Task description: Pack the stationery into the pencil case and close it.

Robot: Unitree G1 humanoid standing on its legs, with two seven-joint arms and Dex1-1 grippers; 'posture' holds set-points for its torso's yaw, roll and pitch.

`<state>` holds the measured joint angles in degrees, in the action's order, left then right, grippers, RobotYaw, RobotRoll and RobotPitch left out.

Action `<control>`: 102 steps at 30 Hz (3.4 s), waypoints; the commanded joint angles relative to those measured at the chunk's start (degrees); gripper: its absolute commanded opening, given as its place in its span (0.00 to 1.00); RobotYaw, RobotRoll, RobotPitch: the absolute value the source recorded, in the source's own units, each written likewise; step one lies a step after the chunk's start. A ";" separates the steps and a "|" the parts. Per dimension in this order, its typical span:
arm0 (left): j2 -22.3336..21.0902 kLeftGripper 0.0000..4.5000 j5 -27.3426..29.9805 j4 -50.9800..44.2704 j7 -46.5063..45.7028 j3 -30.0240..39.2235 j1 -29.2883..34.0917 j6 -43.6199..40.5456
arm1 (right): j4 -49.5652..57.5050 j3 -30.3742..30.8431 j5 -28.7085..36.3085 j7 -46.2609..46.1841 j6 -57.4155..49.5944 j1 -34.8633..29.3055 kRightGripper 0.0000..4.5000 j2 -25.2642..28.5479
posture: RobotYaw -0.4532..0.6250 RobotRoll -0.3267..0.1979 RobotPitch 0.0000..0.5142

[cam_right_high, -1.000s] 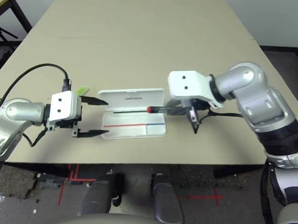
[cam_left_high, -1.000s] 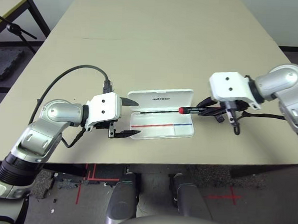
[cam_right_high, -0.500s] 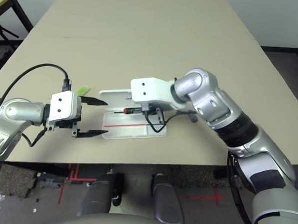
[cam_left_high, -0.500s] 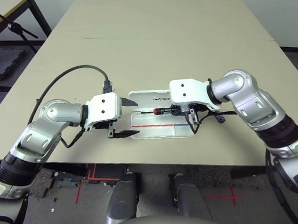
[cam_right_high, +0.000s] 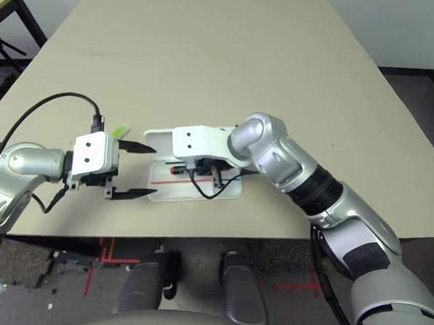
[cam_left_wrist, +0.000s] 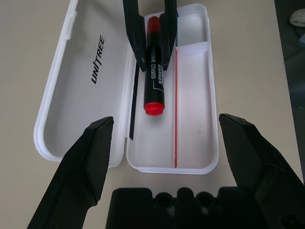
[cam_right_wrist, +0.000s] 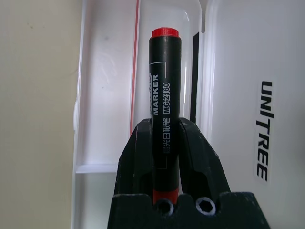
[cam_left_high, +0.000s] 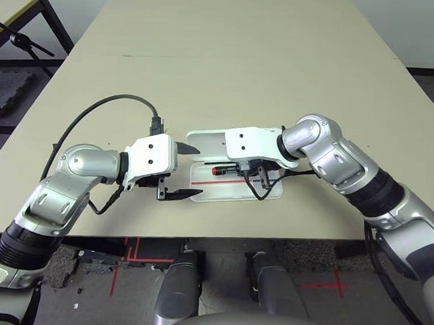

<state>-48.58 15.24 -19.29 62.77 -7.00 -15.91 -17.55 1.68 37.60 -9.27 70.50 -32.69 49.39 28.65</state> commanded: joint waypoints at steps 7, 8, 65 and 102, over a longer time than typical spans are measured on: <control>-0.84 1.00 -0.75 -0.22 0.25 -0.15 0.77 -0.16 | -0.73 -3.93 3.56 0.27 7.48 -2.19 0.53 -0.49 | 0.54 0.62 0.24; -0.87 1.00 -0.74 -0.21 0.28 -0.13 0.79 -0.14 | -0.50 -4.54 4.16 0.55 8.07 -2.38 0.60 -0.29 | 0.54 0.62 0.24; 9.20 1.00 -2.54 29.07 -29.68 7.74 -19.48 -42.49 | 18.07 -35.06 41.06 0.96 -4.15 -22.39 0.99 22.51 | 0.48 0.62 0.24; 11.20 0.24 -9.47 43.40 -21.22 0.26 -21.61 -28.83 | 20.86 -36.07 41.31 -1.62 -4.85 -25.17 1.00 25.66 | 0.41 0.62 0.25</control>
<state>-37.44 6.44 24.64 41.17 -6.01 -38.66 -45.80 22.21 1.46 31.97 68.75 -37.53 23.94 53.74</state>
